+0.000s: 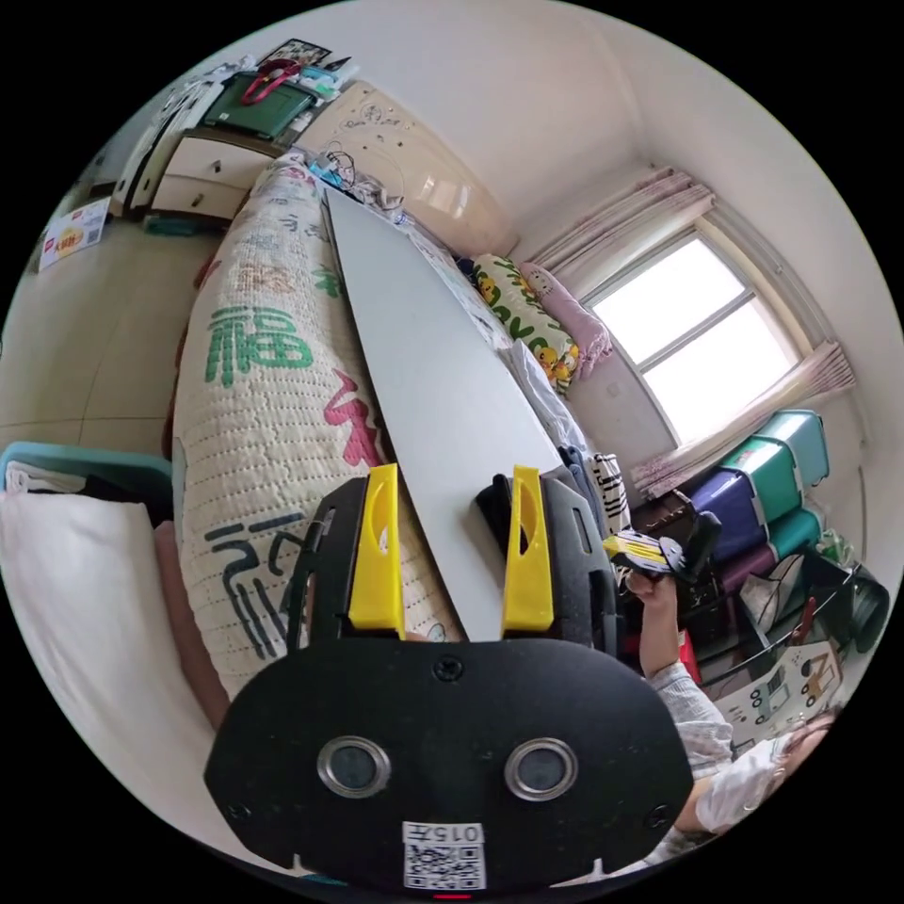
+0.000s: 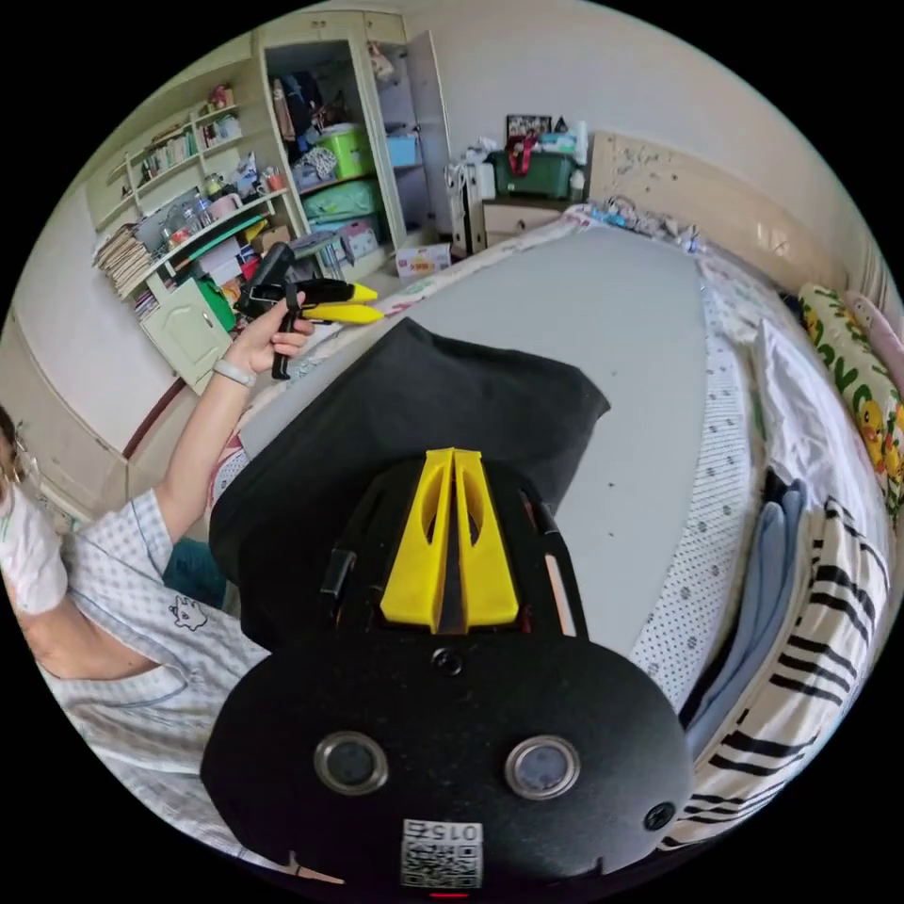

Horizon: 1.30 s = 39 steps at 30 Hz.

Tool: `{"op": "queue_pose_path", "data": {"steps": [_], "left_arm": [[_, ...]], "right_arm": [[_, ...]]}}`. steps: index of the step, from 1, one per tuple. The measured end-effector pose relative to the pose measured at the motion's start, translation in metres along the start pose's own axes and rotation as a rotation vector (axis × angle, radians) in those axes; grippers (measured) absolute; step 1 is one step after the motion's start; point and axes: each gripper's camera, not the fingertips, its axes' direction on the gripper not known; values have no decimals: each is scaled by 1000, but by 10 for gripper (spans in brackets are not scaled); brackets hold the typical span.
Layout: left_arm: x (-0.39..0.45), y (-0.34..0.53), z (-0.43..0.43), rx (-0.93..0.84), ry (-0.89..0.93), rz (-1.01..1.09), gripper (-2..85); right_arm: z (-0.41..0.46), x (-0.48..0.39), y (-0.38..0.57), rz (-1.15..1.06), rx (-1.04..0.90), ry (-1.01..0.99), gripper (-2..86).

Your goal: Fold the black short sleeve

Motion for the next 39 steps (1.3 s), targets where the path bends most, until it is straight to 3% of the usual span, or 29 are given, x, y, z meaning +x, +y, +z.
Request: {"op": "queue_pose_path", "data": {"steps": [2,5,13,22,26,30,34,39], "left_arm": [[-16,8,16,-39,52,-31,164],[-28,16,32,-72,53,-47,163],[-47,30,42,-71,79,-40,163],[-88,33,26,-44,99,-112,101],[-108,27,2,11,139,-123,48],[-112,16,-19,29,117,-97,37],[-122,-3,-39,20,126,-89,33],[-131,-30,-69,18,126,-76,31]], "right_arm": [[16,3,-27,37,-87,-92,-6],[27,-4,-56,7,-166,-76,-5],[33,-6,-117,5,-199,-176,-8],[35,-12,-158,-22,-178,-218,-7],[-11,19,-148,45,24,-341,17],[-42,52,-148,149,158,-249,65],[-31,66,-155,200,66,-145,122],[-6,74,-152,245,-33,-186,133]]}}
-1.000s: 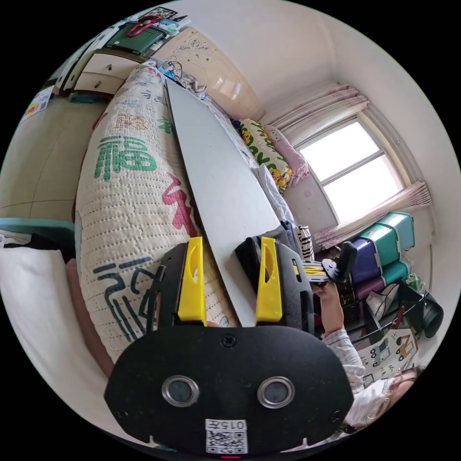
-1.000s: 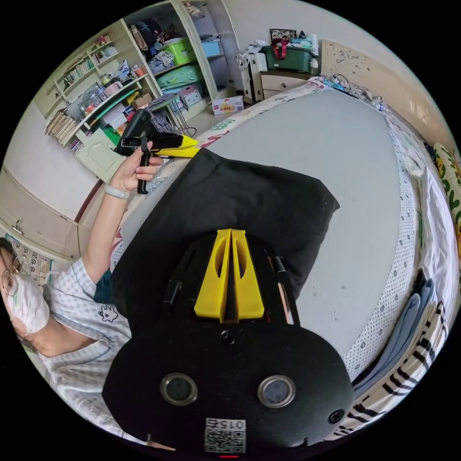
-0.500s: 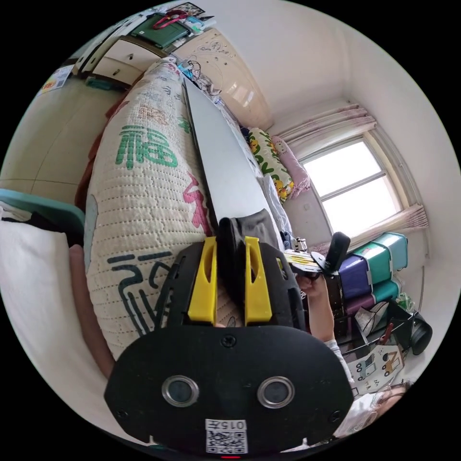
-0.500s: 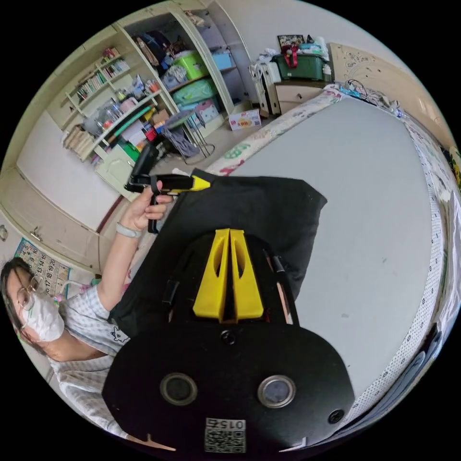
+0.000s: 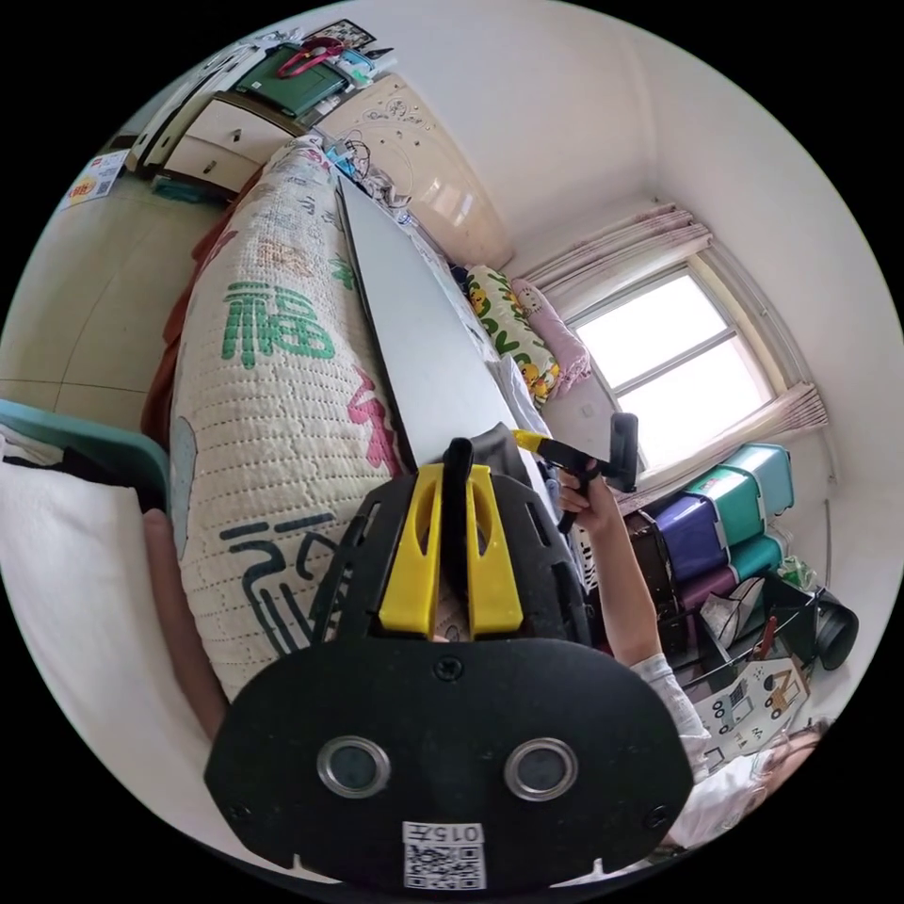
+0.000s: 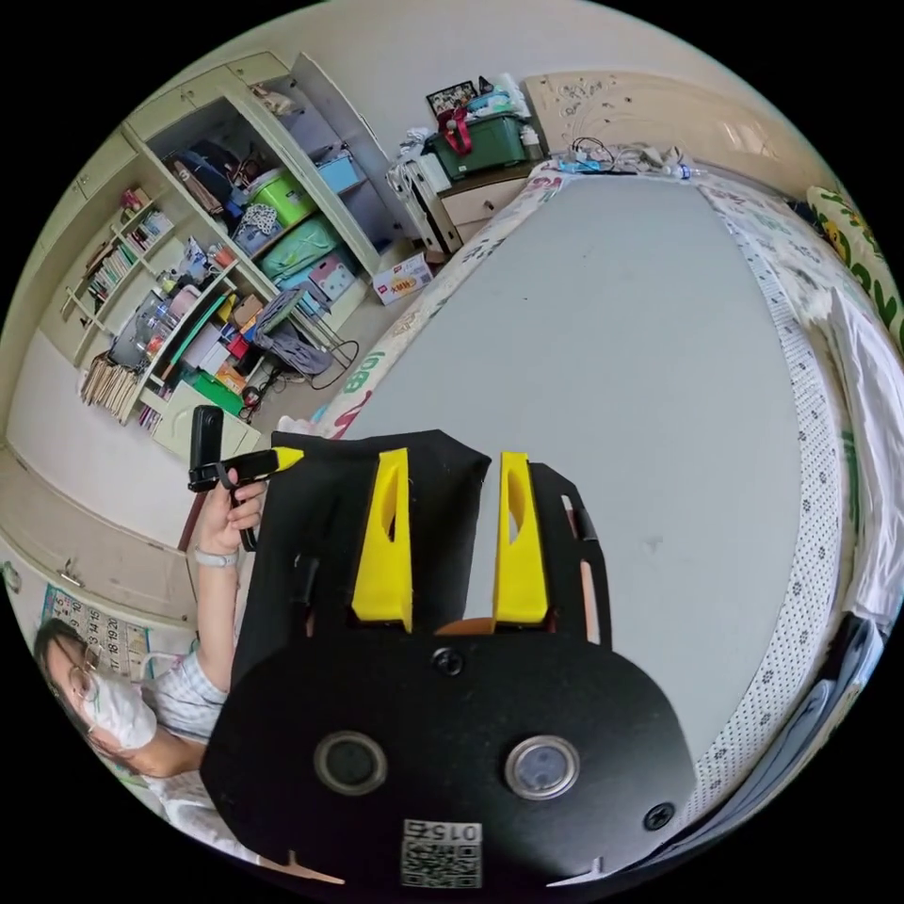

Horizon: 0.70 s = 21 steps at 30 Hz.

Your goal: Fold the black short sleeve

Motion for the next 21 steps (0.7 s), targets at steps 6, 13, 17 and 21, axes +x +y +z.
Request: {"op": "queue_pose_path", "data": {"steps": [6,13,17,21], "left_arm": [[0,-44,-44,-11,-15,15,30],[17,-103,-111,-1,-42,69,24],[60,-140,-164,49,-51,166,20],[137,-164,-217,125,15,323,18]], "right_arm": [[17,7,14,24,-93,-14,114],[-11,4,73,-55,2,-71,39],[-67,-20,141,-165,155,-81,31],[-136,-48,221,-259,304,-50,30]]}}
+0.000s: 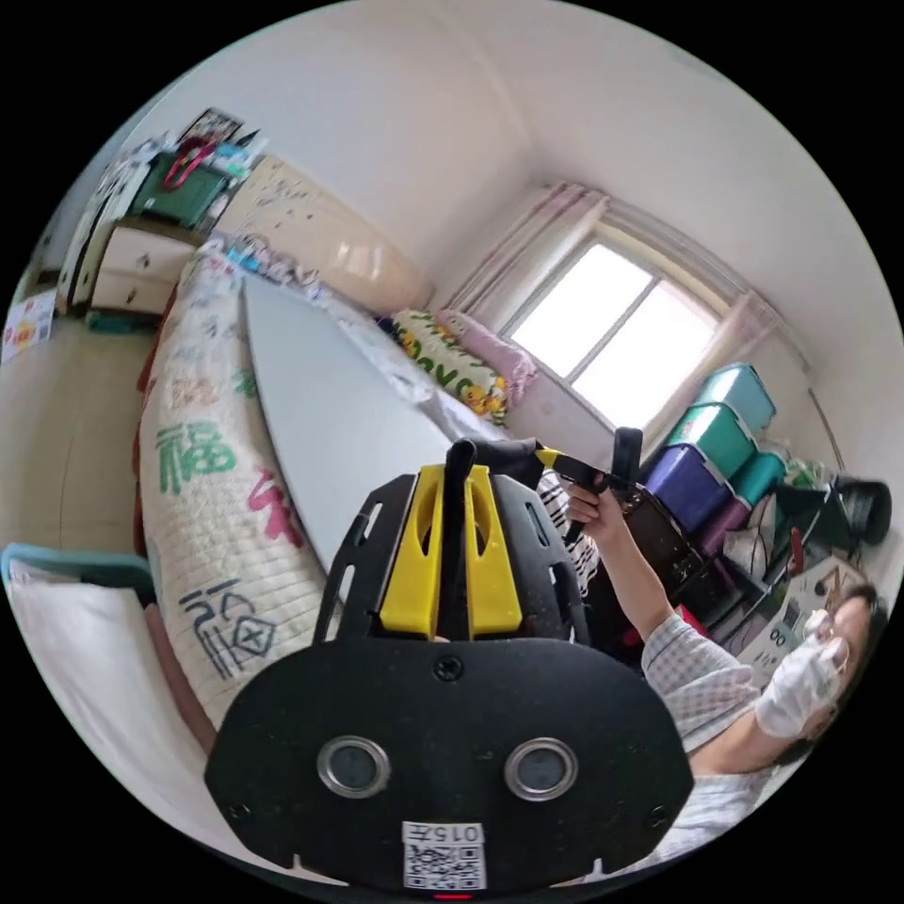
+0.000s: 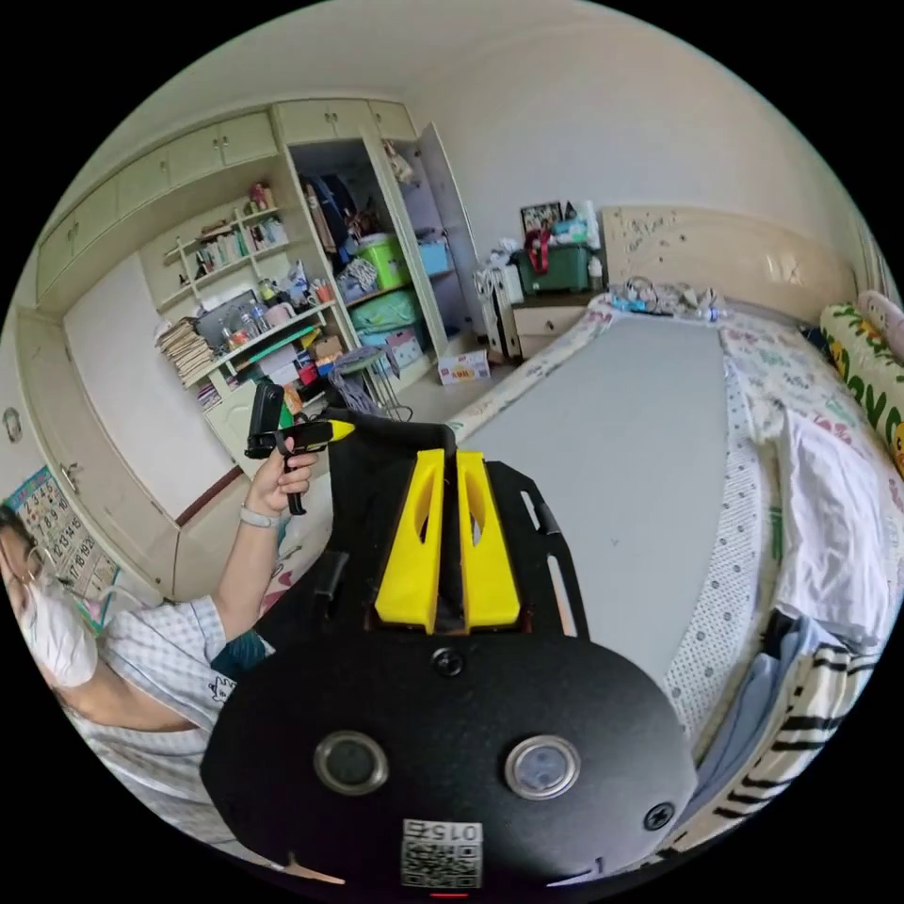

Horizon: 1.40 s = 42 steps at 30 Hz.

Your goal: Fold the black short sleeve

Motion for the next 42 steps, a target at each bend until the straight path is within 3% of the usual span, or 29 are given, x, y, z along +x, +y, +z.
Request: {"op": "queue_pose_path", "data": {"steps": [10,16,32,38,42], "left_arm": [[282,-135,-98,70,50,508,12],[376,-205,-74,50,8,658,12],[417,-380,95,-115,484,696,8],[393,-436,128,-151,525,711,8],[347,-478,159,-161,453,653,8]], "right_arm": [[-227,-92,156,-134,383,75,24],[-311,-107,237,-142,473,216,18],[-449,-92,386,-93,699,571,0],[-445,-68,384,-93,678,643,-3],[-419,-22,358,-31,608,673,-2]]}}
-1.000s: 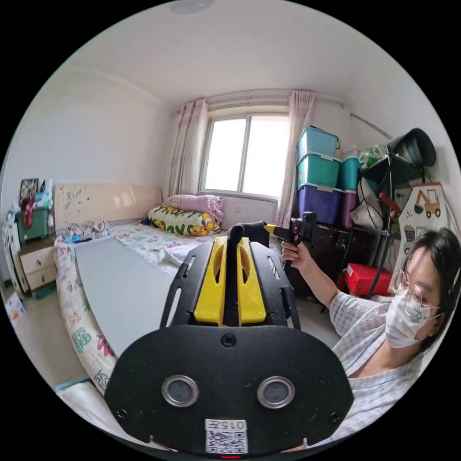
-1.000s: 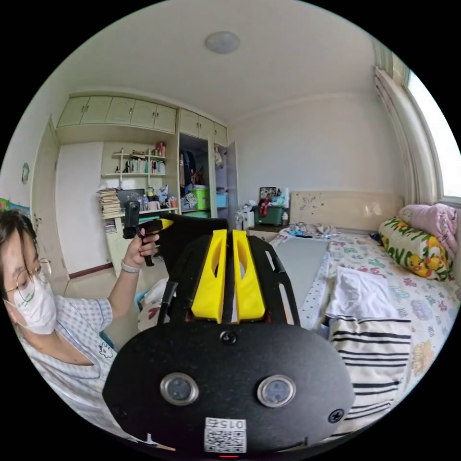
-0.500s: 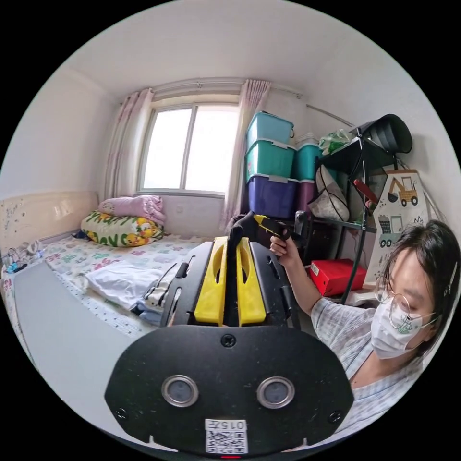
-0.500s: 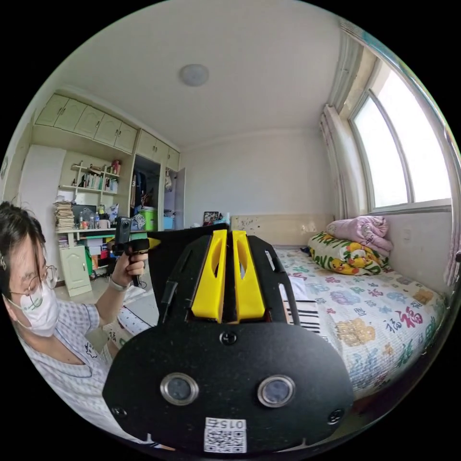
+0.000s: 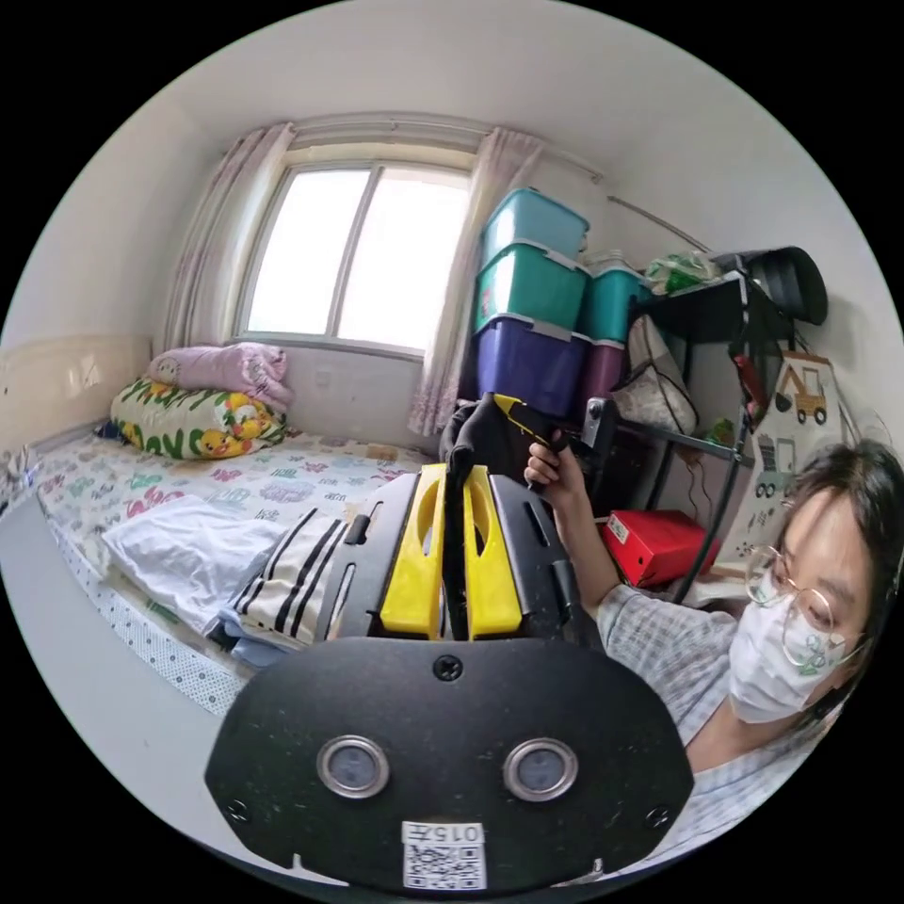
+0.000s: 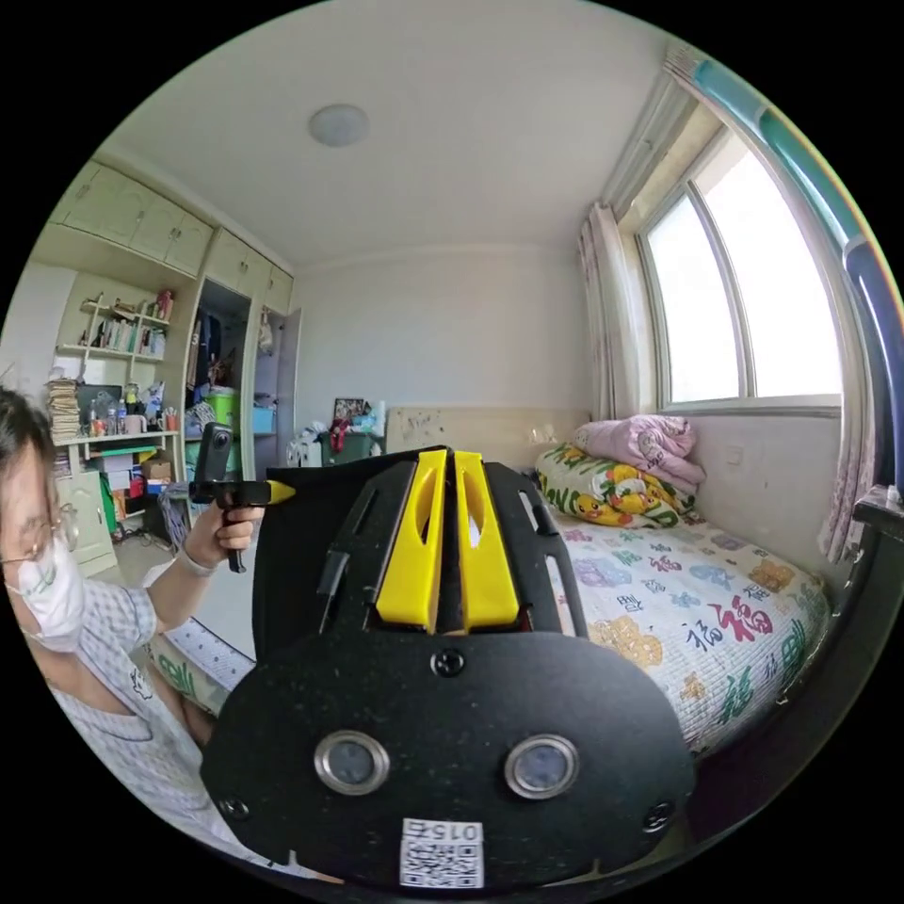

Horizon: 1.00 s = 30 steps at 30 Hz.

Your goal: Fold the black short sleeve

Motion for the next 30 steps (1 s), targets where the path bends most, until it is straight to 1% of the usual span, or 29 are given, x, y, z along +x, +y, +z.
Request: {"op": "queue_pose_path", "data": {"steps": [2,3,5,6,8,10,11,13,15,17,20,23,30], "left_arm": [[-74,6,9,-46,-55,-112,8],[-95,9,13,-64,-70,-147,8],[-184,31,34,-146,-155,-290,9],[-204,38,40,-166,-176,-318,9],[-271,68,65,-280,-260,-408,10],[-305,87,70,-313,-283,-446,11],[-321,97,66,-296,-255,-469,12],[-338,106,57,-266,-217,-484,12],[-350,114,54,-277,-219,-474,13],[-358,119,49,-300,-232,-436,14],[-367,120,30,-289,-223,-443,14],[-378,127,12,-271,-203,-459,14],[-388,139,-25,-252,-200,-462,13]], "right_arm": [[65,17,5,21,-139,43,-1],[85,22,7,29,-181,54,0],[173,43,26,73,-363,116,3],[196,48,34,84,-414,139,4],[278,59,72,104,-603,230,8],[317,55,100,68,-675,315,11],[332,49,115,7,-683,370,12],[339,44,126,-27,-665,409,13],[338,44,124,-20,-661,393,14],[333,54,124,40,-647,339,16],[322,65,126,119,-613,276,21],[314,66,127,148,-598,248,23],[297,41,131,79,-584,314,12]]}}
